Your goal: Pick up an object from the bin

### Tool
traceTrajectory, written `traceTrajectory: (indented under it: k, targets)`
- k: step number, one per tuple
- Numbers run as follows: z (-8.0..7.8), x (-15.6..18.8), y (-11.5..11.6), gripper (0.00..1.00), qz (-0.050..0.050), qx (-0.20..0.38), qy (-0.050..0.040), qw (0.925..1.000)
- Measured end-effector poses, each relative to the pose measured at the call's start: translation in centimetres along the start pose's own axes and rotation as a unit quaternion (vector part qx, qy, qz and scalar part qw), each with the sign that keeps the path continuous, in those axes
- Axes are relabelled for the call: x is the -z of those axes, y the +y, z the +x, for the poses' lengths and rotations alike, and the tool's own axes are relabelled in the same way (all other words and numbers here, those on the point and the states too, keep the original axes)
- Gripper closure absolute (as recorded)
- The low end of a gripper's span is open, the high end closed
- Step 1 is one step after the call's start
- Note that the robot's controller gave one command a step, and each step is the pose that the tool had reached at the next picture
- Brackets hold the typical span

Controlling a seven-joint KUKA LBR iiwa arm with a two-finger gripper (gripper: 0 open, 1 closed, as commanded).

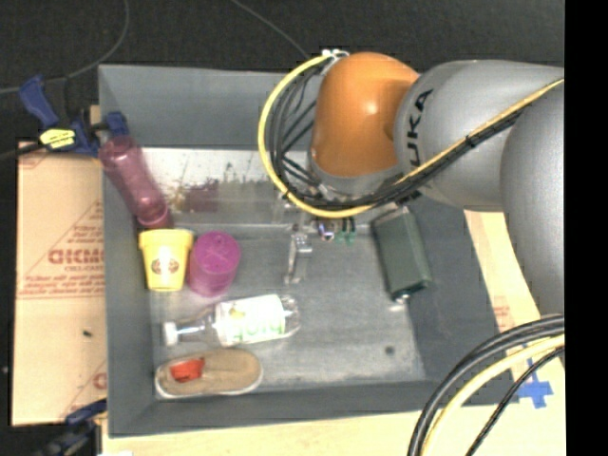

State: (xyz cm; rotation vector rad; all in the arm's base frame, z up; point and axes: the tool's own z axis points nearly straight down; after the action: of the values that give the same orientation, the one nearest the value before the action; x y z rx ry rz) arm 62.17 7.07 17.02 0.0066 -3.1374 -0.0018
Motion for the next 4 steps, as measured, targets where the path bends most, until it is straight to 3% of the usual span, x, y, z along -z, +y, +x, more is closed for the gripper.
traceTrajectory:
  k: [1, 2, 3, 4]
  targets:
    - [-0.2, 0.5, 0.0, 0.00, 0.000, -0.001, -0.0041, 1.0000]
    - [6.1, -6.9, -0.5, 0.00, -0.001, -0.015, -0.0038, 0.9999]
    - [6.8, -7.5, -5.2, 0.00, 0.000, -0.059, -0.0080, 0.9983]
    - [5.9, -9.6, -0.7, 0.00, -0.002, -0.099, -0.0064, 0.9950]
